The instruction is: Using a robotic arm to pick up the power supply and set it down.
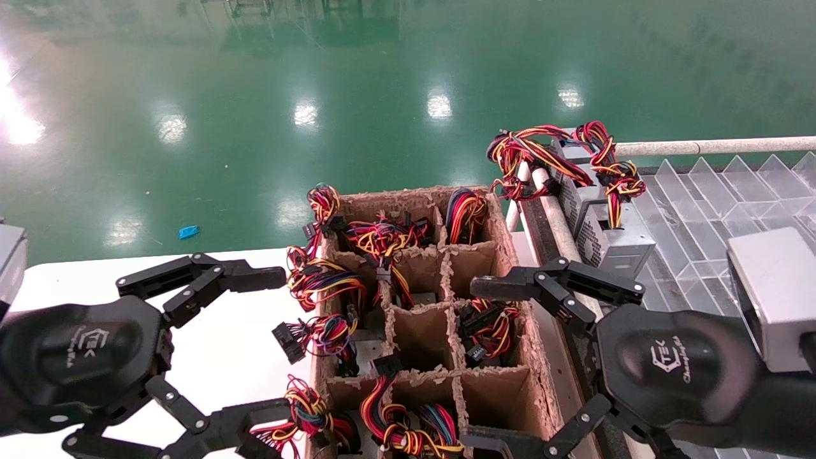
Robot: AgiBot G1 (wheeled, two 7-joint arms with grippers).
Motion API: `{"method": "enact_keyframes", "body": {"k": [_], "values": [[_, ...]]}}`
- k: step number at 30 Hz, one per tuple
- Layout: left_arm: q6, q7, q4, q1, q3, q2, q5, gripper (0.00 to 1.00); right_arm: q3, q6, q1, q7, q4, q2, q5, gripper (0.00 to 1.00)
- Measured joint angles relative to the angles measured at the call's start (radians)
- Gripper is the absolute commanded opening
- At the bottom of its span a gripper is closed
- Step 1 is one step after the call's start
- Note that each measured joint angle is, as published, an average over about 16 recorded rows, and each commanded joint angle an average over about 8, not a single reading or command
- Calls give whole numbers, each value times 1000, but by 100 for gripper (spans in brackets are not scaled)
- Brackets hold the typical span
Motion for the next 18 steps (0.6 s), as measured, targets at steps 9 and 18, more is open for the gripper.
{"method": "enact_keyframes", "body": {"k": [9,18], "values": [[0,0,0,0,0,0,0,100,0,2,1,0,1,1,-3,100],[0,0,0,0,0,0,0,100,0,3,1,-1,1,1,-4,100]]}}
